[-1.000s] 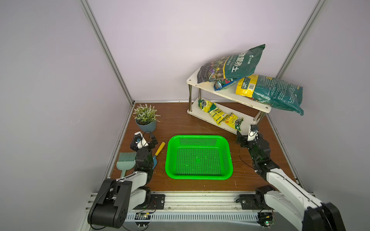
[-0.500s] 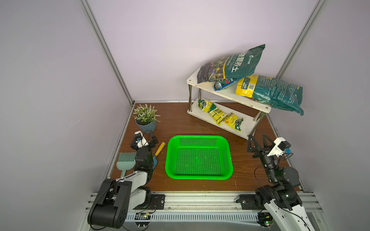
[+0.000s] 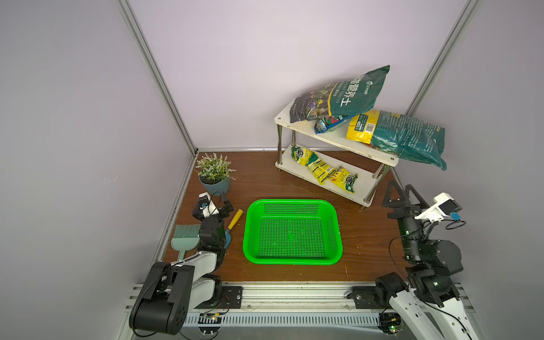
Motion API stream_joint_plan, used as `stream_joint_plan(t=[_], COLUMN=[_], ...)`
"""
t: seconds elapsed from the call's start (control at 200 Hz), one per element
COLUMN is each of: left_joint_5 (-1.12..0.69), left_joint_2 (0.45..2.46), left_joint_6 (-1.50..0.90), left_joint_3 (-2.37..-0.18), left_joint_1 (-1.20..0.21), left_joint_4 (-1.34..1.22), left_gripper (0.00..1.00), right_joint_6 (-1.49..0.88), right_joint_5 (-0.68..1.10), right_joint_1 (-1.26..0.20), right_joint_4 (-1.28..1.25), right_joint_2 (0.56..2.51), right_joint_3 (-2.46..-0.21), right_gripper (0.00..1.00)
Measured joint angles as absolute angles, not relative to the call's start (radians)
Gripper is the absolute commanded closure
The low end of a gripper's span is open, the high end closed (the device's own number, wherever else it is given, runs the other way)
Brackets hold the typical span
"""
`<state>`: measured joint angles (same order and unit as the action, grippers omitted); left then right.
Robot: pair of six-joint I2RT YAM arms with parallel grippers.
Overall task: Take down the fertilizer bag from the shelf
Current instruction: Pick up the fertilizer bag from the shelf.
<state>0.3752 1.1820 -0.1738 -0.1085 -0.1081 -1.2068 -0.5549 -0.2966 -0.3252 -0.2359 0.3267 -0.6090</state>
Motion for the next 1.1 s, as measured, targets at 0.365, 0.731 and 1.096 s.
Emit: stream_joint_plan(t=[0.365, 0.731, 1.096], left_joint_5=[0.339, 0.311, 0.123], left_joint_2=[1.194, 1.197, 1.061], left_joint_6=[-0.177, -0.177, -0.149], left_joint_3=[-0.122, -0.136, -0.471], left_joint_1=[-0.108, -0.108, -0.327], left_joint_4=[-1.207, -1.207, -0.863], left_gripper=[0.00, 0.00, 0.00], right_joint_6=[-0.588, -0.463, -0.425], right_joint_5=[0.033, -0.155, -0.183], right_joint_1=[-0.397, -0.571, -0.568], right_joint_4=[-0.219, 0.059, 0.141], right_joint_2=[0.857, 1.219, 1.114], right_joint_3=[-1.160, -1.535, -1.526], right_gripper=[0.05, 0.11, 0.10])
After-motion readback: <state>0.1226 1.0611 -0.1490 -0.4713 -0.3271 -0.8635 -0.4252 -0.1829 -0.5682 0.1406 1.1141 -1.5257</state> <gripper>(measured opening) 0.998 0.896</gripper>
